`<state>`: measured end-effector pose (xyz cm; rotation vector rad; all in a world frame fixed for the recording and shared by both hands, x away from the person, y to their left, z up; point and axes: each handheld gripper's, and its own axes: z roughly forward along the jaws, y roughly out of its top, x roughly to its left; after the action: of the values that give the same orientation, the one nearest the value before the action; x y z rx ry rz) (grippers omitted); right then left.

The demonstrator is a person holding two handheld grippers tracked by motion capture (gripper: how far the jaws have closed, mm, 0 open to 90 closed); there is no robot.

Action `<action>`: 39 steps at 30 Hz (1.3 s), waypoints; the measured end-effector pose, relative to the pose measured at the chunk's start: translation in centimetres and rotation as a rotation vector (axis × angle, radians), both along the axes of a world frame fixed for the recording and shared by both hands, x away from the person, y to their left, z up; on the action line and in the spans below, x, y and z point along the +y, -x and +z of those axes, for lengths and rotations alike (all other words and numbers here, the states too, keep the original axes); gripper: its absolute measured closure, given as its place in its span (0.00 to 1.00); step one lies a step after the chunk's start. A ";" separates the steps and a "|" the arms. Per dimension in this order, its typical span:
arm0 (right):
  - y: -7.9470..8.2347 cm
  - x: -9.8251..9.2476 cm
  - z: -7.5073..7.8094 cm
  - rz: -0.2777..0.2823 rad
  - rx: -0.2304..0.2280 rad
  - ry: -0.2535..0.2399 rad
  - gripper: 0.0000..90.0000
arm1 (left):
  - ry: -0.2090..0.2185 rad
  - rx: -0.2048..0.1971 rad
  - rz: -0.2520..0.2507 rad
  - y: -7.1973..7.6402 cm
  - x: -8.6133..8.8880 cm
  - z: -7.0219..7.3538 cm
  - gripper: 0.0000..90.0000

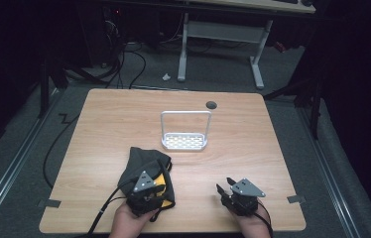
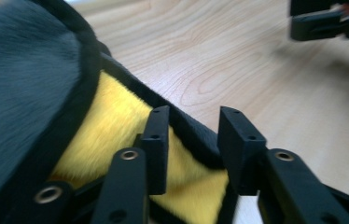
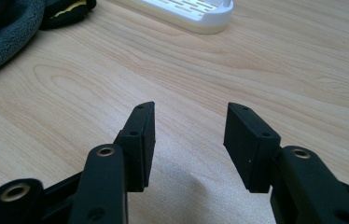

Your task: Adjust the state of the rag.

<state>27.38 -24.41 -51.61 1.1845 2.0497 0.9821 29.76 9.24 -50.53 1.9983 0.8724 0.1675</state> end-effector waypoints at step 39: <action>-0.6 14.3 -0.9 0.320 0.068 0.099 0.88 | -0.047 -0.057 0.245 -0.6 9.4 -0.9 0.85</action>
<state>27.97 -10.10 -52.54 0.8665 2.3627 0.9812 30.38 18.68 -51.46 1.9152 1.0837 0.3853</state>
